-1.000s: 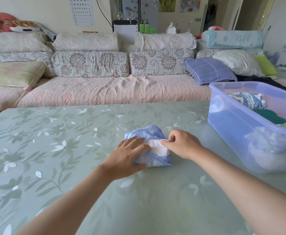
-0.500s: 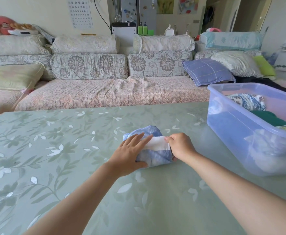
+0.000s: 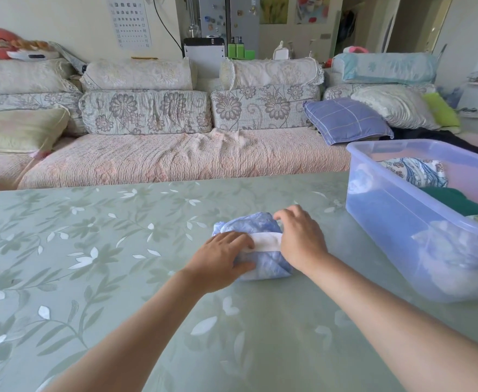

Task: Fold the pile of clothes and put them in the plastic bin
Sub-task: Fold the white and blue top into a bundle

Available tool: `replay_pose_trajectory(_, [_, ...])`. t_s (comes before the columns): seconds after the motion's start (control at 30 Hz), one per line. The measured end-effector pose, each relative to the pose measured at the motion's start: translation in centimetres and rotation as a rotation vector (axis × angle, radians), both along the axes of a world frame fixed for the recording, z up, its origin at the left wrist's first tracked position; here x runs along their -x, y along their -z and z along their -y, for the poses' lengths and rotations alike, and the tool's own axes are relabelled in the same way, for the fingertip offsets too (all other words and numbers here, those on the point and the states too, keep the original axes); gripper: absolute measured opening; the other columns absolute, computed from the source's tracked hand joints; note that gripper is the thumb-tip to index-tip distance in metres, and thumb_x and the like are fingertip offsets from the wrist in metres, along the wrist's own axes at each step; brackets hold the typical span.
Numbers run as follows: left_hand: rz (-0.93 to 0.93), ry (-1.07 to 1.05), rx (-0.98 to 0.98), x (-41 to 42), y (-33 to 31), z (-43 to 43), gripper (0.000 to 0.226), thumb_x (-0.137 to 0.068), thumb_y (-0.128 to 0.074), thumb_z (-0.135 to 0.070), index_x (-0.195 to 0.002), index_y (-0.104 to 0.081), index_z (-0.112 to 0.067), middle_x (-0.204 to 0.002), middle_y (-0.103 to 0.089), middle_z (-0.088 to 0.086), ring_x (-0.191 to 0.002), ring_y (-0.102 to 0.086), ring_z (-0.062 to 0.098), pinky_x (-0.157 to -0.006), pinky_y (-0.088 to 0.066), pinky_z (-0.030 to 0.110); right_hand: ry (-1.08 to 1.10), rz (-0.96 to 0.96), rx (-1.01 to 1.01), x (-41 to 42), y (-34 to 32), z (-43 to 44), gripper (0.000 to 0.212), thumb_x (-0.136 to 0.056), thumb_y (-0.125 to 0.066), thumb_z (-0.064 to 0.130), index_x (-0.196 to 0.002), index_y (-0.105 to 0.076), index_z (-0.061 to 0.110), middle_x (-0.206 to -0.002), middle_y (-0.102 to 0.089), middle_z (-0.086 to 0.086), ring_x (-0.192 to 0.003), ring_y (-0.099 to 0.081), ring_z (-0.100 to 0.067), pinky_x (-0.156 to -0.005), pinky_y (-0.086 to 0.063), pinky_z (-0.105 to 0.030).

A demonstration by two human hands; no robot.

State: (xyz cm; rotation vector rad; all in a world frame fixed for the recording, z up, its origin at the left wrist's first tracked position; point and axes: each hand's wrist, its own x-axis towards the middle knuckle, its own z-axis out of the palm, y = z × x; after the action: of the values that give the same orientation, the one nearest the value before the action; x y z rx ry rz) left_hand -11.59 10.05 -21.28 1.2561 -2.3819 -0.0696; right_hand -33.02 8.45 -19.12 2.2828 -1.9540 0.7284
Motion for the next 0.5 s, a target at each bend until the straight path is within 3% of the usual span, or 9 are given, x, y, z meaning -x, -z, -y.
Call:
replay_pose_trajectory(0.07, [0.049,-0.013,-0.055,-0.4,0.2,0.0,0.066,-0.077,-0.068,-0.057,-0.133,-0.047,-0.029,-0.137,-0.050,-0.017,-0.130,-0.044,0.008,-0.104,-0.038,0.027,-0.281,0.060,-0.023,0.0,-0.5,-0.5,0.041,-0.088,-0.049,0.014,-0.127,-0.063,0.017,-0.132,-0.057,-0.002,-0.122,-0.055,-0.027,-0.101,-0.044,-0.037])
replay_pose_trajectory(0.13, [0.116,-0.034,-0.125,-1.0,0.4,0.1,0.093,-0.069,-0.076,-0.059,-0.146,-0.036,-0.025,-0.148,-0.041,-0.014,-0.138,-0.036,0.008,-0.108,-0.036,0.026,-0.399,-0.034,-0.294,-0.1,-0.4,-1.4,0.059,-0.089,-0.058,0.029,-0.146,-0.047,0.018,-0.153,-0.042,0.003,-0.141,-0.039,-0.017,-0.114,-0.032,-0.030])
replay_pose_trajectory(0.2, [0.095,-0.039,-0.173,-1.4,0.7,0.1,0.097,-0.068,-0.079,-0.056,-0.148,-0.035,-0.025,-0.153,-0.034,-0.009,-0.140,-0.033,0.011,-0.109,-0.037,0.029,-0.388,-0.165,-0.415,0.0,0.4,-1.9,0.085,-0.081,-0.066,0.037,-0.155,-0.027,0.022,-0.161,-0.024,0.007,-0.147,-0.026,-0.012,-0.117,-0.029,-0.029])
replay_pose_trajectory(0.23, [0.072,-0.042,-0.186,-1.5,0.7,0.1,0.093,-0.068,-0.079,-0.053,-0.147,-0.037,-0.027,-0.151,-0.035,-0.008,-0.137,-0.036,0.012,-0.106,-0.040,0.030,-0.383,-0.188,-0.401,0.0,0.6,-2.0,0.085,-0.079,-0.066,0.034,-0.154,-0.027,0.023,-0.160,-0.026,0.007,-0.145,-0.029,-0.013,-0.115,-0.032,-0.030])
replay_pose_trajectory(0.3, [0.037,-0.045,-0.219,-1.5,0.2,0.0,0.078,-0.070,-0.077,-0.046,-0.140,-0.047,-0.032,-0.135,-0.044,-0.007,-0.122,-0.048,0.014,-0.095,-0.046,0.030,-0.387,-0.158,-0.370,-0.1,0.3,-2.1,0.067,-0.078,-0.064,0.026,-0.142,-0.043,0.026,-0.145,-0.047,0.005,-0.131,-0.047,-0.019,-0.100,-0.043,-0.030])
replay_pose_trajectory(0.33, [0.023,-0.051,-0.241,-1.6,-0.5,-0.1,0.066,-0.071,-0.075,-0.042,-0.133,-0.054,-0.033,-0.125,-0.051,-0.008,-0.113,-0.053,0.014,-0.089,-0.047,0.026,-0.372,-0.124,-0.377,-0.2,-0.4,-2.2,0.051,-0.077,-0.063,0.024,-0.126,-0.053,0.028,-0.127,-0.058,0.005,-0.116,-0.056,-0.021,-0.086,-0.047,-0.028])
replay_pose_trajectory(0.4, [-0.001,-0.096,-0.327,-1.7,-2.4,-0.7,0.038,-0.074,-0.070,-0.041,-0.110,-0.063,-0.034,-0.102,-0.061,-0.011,-0.096,-0.060,0.014,-0.073,-0.046,0.019,-0.319,-0.046,-0.436,-0.2,-1.7,-2.5,0.016,-0.076,-0.062,0.027,-0.091,-0.055,0.029,-0.089,-0.061,0.008,-0.087,-0.058,-0.021,-0.061,-0.039,-0.024])
replay_pose_trajectory(0.43, [-0.014,-0.121,-0.400,-1.9,-3.2,-0.9,0.029,-0.074,-0.069,-0.045,-0.100,-0.063,-0.034,-0.091,-0.063,-0.013,-0.087,-0.061,0.013,-0.068,-0.046,0.019,-0.311,0.009,-0.480,-0.1,-2.2,-2.6,0.013,-0.076,-0.062,0.031,-0.085,-0.053,0.027,-0.081,-0.058,0.009,-0.082,-0.055,-0.020,-0.057,-0.036,-0.024])
replay_pose_trajectory(0.5, [-0.048,-0.144,-0.533,-2.2,-3.9,-1.4,0.027,-0.076,-0.068,-0.052,-0.093,-0.060,-0.032,-0.083,-0.062,-0.013,-0.078,-0.059,0.011,-0.064,-0.046,0.024,-0.314,0.101,-0.557,0.4,-2.8,-2.9,0.024,-0.073,-0.057,0.040,-0.093,-0.051,0.027,-0.085,-0.056,0.010,-0.084,-0.053,-0.019,-0.061,-0.036,-0.027])
